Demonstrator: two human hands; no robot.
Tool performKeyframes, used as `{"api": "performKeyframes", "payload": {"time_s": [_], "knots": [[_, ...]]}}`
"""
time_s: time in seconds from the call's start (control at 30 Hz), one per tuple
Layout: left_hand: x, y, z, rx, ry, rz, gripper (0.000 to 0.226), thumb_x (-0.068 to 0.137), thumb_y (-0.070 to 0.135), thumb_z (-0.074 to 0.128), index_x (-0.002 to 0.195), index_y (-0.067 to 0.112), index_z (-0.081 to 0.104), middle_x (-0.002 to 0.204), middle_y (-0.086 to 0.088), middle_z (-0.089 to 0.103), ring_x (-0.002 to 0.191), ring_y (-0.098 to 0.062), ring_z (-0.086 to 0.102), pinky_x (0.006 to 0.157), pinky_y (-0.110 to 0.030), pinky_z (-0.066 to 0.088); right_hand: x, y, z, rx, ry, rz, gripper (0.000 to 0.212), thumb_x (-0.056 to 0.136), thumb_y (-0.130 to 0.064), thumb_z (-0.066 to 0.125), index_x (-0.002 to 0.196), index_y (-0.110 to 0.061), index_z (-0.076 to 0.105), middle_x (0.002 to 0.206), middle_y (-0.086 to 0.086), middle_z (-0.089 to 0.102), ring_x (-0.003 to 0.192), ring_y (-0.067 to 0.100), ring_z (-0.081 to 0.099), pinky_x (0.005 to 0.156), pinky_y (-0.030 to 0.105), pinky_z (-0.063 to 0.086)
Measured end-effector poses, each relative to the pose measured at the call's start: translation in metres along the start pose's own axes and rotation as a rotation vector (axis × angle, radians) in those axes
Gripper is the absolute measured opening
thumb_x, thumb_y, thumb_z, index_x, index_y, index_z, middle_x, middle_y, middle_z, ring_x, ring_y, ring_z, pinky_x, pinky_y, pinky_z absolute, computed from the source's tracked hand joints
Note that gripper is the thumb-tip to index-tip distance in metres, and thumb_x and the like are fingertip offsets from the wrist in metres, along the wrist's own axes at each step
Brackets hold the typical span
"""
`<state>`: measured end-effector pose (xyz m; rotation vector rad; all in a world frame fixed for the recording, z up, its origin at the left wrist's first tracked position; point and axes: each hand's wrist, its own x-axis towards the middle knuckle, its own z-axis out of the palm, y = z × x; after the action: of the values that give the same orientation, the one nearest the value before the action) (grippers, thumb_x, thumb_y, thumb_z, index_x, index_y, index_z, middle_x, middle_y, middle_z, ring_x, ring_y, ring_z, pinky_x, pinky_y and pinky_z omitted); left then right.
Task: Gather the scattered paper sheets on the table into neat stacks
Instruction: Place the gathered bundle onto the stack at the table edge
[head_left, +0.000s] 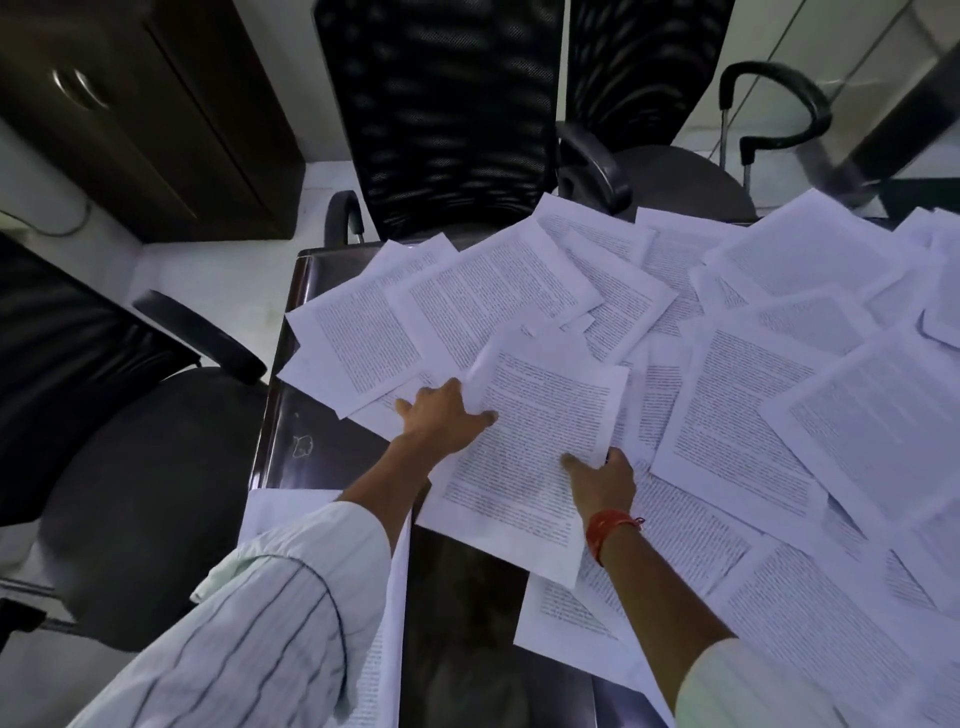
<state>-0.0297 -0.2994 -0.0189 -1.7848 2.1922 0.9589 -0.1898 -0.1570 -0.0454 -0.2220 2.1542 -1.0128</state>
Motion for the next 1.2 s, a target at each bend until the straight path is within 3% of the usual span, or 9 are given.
{"api": "performKeyframes", "payload": {"time_s": [0.07, 0.13, 0.3, 0.47, 0.63, 0.8, 0.93, 1.03, 1.2], "knots": [[-0.006, 0.005, 0.003, -0.164, -0.034, 0.054, 0.042, 0.083, 0.049, 0.073, 0.112, 0.020, 0.064, 0.099, 0.000, 0.066, 0.098, -0.023, 0.063, 0.091, -0.041, 0.047, 0.000, -0.001, 0.001, -0.010, -0.004, -0.002, 0.038, 0.081, -0.023, 0.079, 0.111, -0.008, 0.062, 0.110, 0.007, 0.068, 0.102, 0.025, 0.064, 0.093, 0.037, 0.052], [-0.010, 0.009, 0.002, -0.310, -0.094, 0.089, 0.036, 0.080, 0.035, 0.081, 0.107, 0.015, 0.068, 0.098, -0.003, 0.067, 0.090, -0.021, 0.063, 0.073, -0.030, 0.050, -0.001, 0.000, -0.001, -0.017, 0.002, -0.010, 0.045, 0.080, -0.028, 0.080, 0.115, -0.007, 0.062, 0.113, 0.008, 0.068, 0.106, 0.027, 0.064, 0.095, 0.038, 0.051], [-0.018, 0.000, -0.018, -0.743, -0.267, 0.142, 0.035, 0.080, 0.014, 0.081, 0.113, 0.014, 0.068, 0.107, -0.002, 0.071, 0.097, -0.022, 0.069, 0.076, -0.030, 0.058, -0.008, -0.011, -0.007, 0.226, 0.016, -0.057, 0.087, 0.069, -0.037, 0.088, 0.137, -0.010, 0.042, 0.128, 0.001, 0.055, 0.113, 0.019, 0.056, 0.100, 0.034, 0.047], [-0.024, -0.031, -0.033, -1.011, -0.395, 0.072, 0.030, 0.084, 0.008, 0.075, 0.110, 0.020, 0.067, 0.102, 0.001, 0.076, 0.094, -0.019, 0.073, 0.073, -0.037, 0.061, 0.005, -0.033, -0.004, 0.368, -0.236, -0.053, 0.054, 0.067, -0.030, 0.088, 0.115, -0.015, 0.070, 0.110, -0.001, 0.074, 0.105, 0.019, 0.068, 0.098, 0.041, 0.052], [-0.033, -0.048, -0.029, -1.023, -0.376, -0.045, 0.032, 0.090, 0.040, 0.068, 0.115, 0.020, 0.065, 0.101, -0.002, 0.077, 0.095, -0.024, 0.075, 0.077, -0.042, 0.062, 0.012, -0.046, 0.014, 0.269, -0.140, -0.140, 0.017, 0.091, -0.027, 0.067, 0.088, -0.010, 0.069, 0.089, 0.001, 0.070, 0.081, 0.015, 0.063, 0.077, 0.029, 0.050], [-0.037, -0.057, -0.022, -0.728, -0.161, -0.074, 0.057, 0.089, 0.066, 0.049, 0.089, 0.015, 0.075, 0.090, -0.002, 0.076, 0.082, -0.023, 0.075, 0.080, -0.039, 0.062, 0.020, -0.045, 0.030, 0.189, 0.077, -0.188, 0.044, 0.099, -0.019, 0.055, 0.056, -0.014, 0.045, 0.054, 0.002, 0.040, 0.053, 0.015, 0.034, 0.055, 0.026, 0.029], [-0.037, -0.069, -0.019, -0.732, -0.215, -0.053, 0.062, 0.078, 0.075, 0.055, 0.089, 0.018, 0.075, 0.090, 0.003, 0.078, 0.081, -0.017, 0.076, 0.083, -0.040, 0.062, 0.025, -0.047, 0.030, 0.107, 0.024, -0.169, 0.047, 0.098, -0.017, 0.055, 0.053, -0.018, 0.042, 0.054, 0.000, 0.039, 0.053, 0.013, 0.034, 0.055, 0.025, 0.029], [-0.038, -0.071, -0.022, -0.792, -0.254, -0.067, 0.081, 0.061, 0.086, 0.060, 0.100, 0.016, 0.073, 0.095, -0.001, 0.078, 0.084, -0.022, 0.076, 0.082, -0.044, 0.062, 0.027, -0.047, 0.028, 0.032, -0.051, -0.178, 0.036, 0.093, -0.018, 0.062, 0.062, -0.001, 0.052, 0.063, 0.008, 0.046, 0.060, 0.018, 0.042, 0.060, 0.028, 0.034], [-0.035, -0.058, -0.041, -1.097, -0.119, 0.028, 0.031, 0.088, 0.024, 0.075, 0.114, 0.008, 0.068, 0.104, -0.008, 0.077, 0.094, -0.032, 0.074, 0.079, -0.043, 0.062, 0.023, -0.059, 0.019, 0.046, -0.090, -0.186, 0.023, 0.091, -0.021, 0.067, 0.091, 0.002, 0.068, 0.078, 0.003, 0.064, 0.068, 0.012, 0.056, 0.059, 0.018, 0.045]]}}
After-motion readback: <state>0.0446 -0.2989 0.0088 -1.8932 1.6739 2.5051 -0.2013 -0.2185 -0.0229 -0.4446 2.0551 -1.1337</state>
